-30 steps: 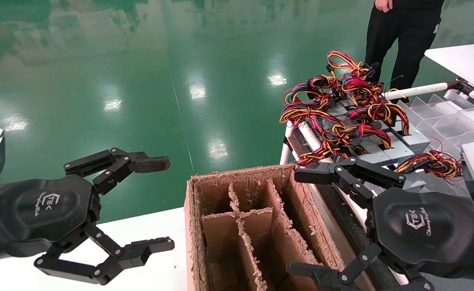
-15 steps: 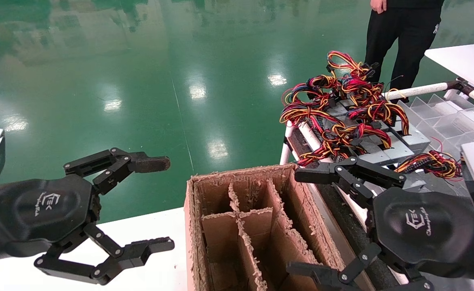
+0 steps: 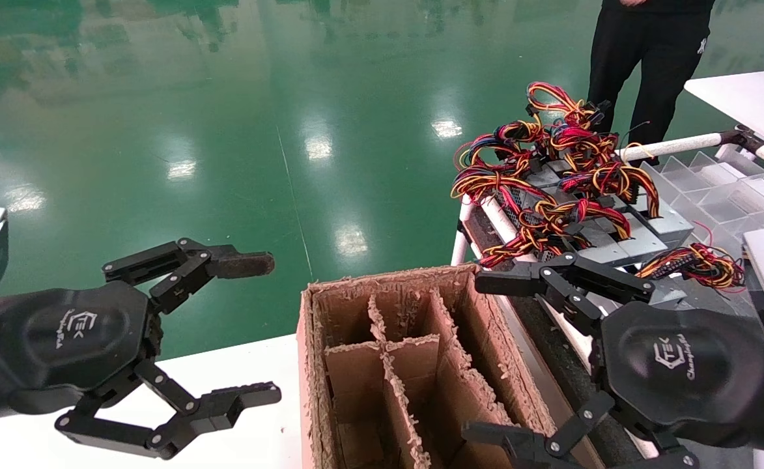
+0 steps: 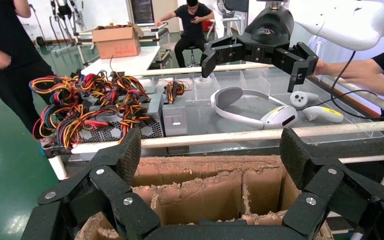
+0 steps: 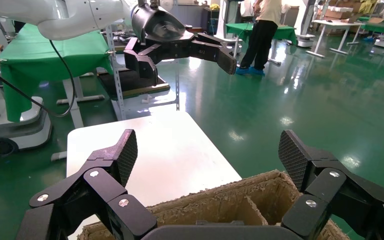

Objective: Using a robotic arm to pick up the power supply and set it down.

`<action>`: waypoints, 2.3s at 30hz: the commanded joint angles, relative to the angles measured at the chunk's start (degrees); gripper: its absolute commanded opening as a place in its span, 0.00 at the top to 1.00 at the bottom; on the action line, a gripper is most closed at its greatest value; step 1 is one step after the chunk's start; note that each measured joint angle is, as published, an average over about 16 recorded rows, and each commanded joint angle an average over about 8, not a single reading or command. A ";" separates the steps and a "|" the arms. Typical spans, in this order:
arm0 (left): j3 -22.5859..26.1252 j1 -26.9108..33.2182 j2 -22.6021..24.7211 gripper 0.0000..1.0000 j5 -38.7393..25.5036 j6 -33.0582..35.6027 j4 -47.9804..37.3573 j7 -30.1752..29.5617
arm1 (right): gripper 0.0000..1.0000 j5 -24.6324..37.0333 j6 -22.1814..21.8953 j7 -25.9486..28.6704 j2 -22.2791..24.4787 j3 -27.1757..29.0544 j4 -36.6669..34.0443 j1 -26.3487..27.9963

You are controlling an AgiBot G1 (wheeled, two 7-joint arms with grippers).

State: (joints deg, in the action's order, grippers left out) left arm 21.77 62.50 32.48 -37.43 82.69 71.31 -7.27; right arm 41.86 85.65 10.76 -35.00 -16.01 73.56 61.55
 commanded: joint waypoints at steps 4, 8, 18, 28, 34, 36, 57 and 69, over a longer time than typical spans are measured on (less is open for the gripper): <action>0.00 0.00 0.00 0.00 0.00 0.00 0.00 0.00 | 0.00 0.00 0.00 0.00 0.00 0.00 0.00 0.00; 0.00 0.00 0.00 0.00 0.00 0.00 0.00 0.00 | 0.00 0.00 0.00 0.00 0.00 0.00 0.00 0.00; 0.00 0.00 0.00 0.00 0.00 0.00 0.00 0.00 | 0.00 0.00 0.00 0.00 0.00 0.00 0.00 0.00; 0.00 0.00 0.00 0.00 0.00 0.00 0.00 0.00 | 0.00 0.00 0.00 0.00 0.00 0.00 0.00 0.00; 0.00 0.00 0.00 0.00 0.00 0.00 0.00 0.00 | 0.00 -0.01 0.00 0.00 0.00 0.00 0.00 0.00; 0.00 0.00 0.00 0.00 0.00 0.00 0.00 0.00 | 0.00 -0.01 0.00 0.00 0.00 0.00 0.00 0.00; 0.00 0.00 0.00 0.00 0.00 0.00 0.00 0.00 | 0.00 -0.01 0.00 0.00 0.00 0.00 0.00 0.00; 0.00 0.00 0.00 0.00 0.00 0.00 0.00 0.00 | 0.00 -0.01 0.00 0.00 0.00 0.00 -0.01 0.00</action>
State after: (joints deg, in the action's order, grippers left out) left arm 21.77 62.50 32.48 -37.43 82.69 71.31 -7.27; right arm 41.85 85.65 10.75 -35.00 -16.01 73.55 61.55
